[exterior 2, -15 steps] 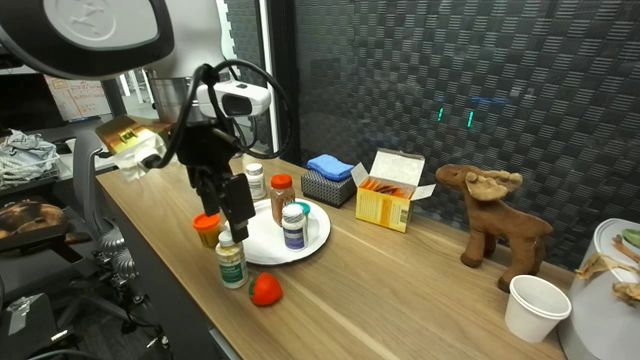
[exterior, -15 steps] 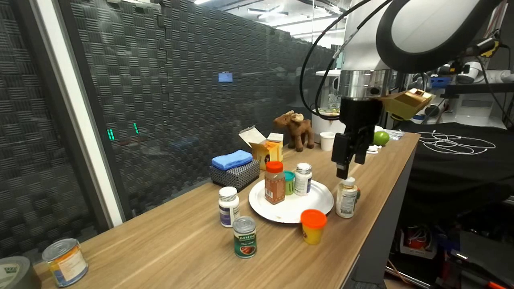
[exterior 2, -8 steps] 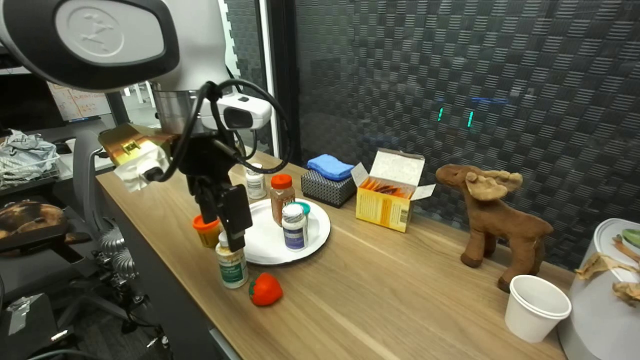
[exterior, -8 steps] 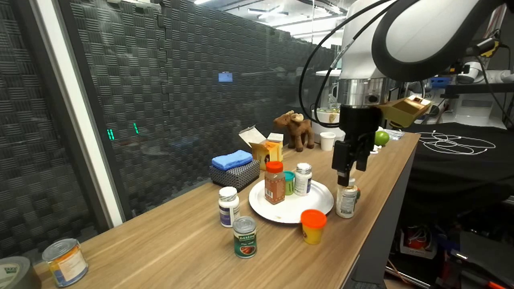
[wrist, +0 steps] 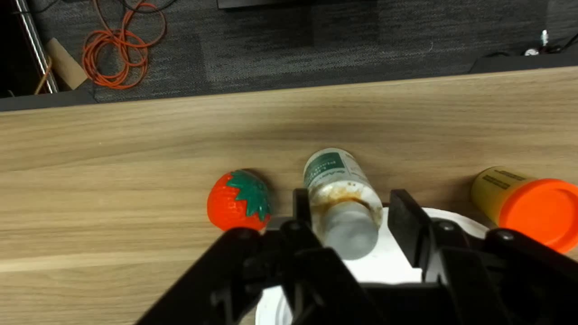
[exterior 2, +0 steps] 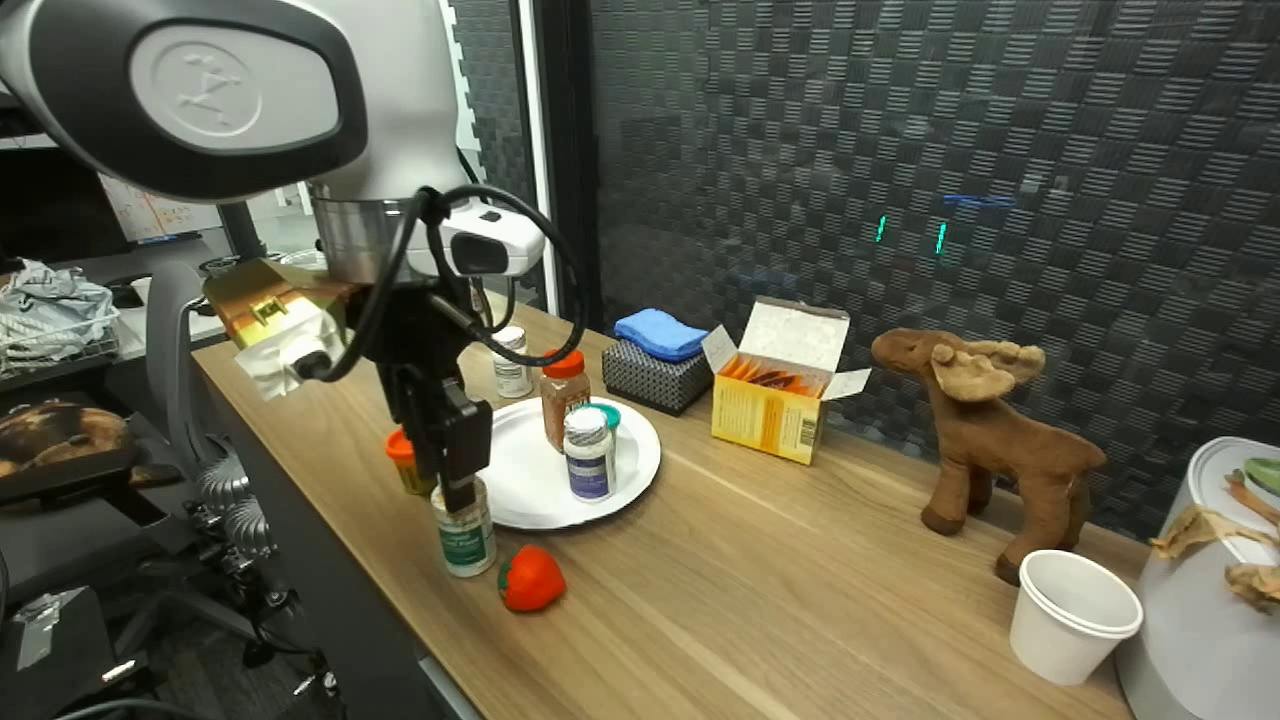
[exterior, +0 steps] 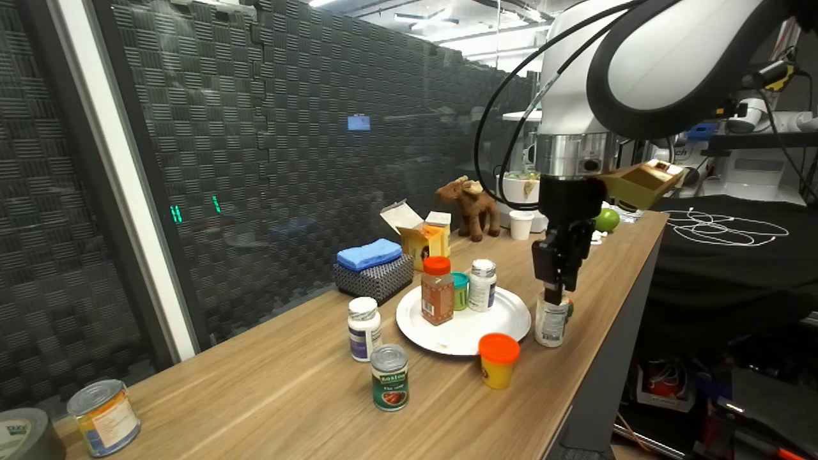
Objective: Pick up the bottles and small containers from the table and put them on the white plate.
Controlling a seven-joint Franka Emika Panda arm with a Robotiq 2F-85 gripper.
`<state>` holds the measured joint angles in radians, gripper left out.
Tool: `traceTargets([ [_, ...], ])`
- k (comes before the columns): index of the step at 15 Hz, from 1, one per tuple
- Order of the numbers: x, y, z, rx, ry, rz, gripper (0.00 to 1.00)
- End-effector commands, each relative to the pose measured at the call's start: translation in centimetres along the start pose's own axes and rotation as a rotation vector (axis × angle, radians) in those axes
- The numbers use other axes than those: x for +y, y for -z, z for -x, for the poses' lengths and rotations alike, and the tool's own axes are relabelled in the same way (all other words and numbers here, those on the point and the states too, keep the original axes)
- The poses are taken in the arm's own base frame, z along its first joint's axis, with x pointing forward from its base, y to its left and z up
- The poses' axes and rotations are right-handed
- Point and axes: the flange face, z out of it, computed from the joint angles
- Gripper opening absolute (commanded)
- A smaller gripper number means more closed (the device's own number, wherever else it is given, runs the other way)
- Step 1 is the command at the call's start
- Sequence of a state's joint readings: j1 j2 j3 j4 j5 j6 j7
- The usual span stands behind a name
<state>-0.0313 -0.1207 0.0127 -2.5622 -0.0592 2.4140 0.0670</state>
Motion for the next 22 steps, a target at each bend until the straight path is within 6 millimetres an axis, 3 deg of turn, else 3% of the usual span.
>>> traceTargets([
  [1, -0.1, 0.8, -0.4, 0.034, -0.011, -0.002, 0.2],
  [3, 0.0, 1.1, -0.3, 0.044, -0.01, 0.005, 0.05],
  [6, 0.0, 2.1, 0.0, 0.052, -0.006, 0.014, 0.08],
  [12, -1.2, 6.4, 0.8, 0.084, 0.062, 0.128, 0.08],
  [15, -2.2, 7.7, -0.3, 0.101, 0.083, 0.111, 0.08],
  [22, -5.2, 8.4, -3.4, 0.103, 0.113, 0.008, 0.08],
])
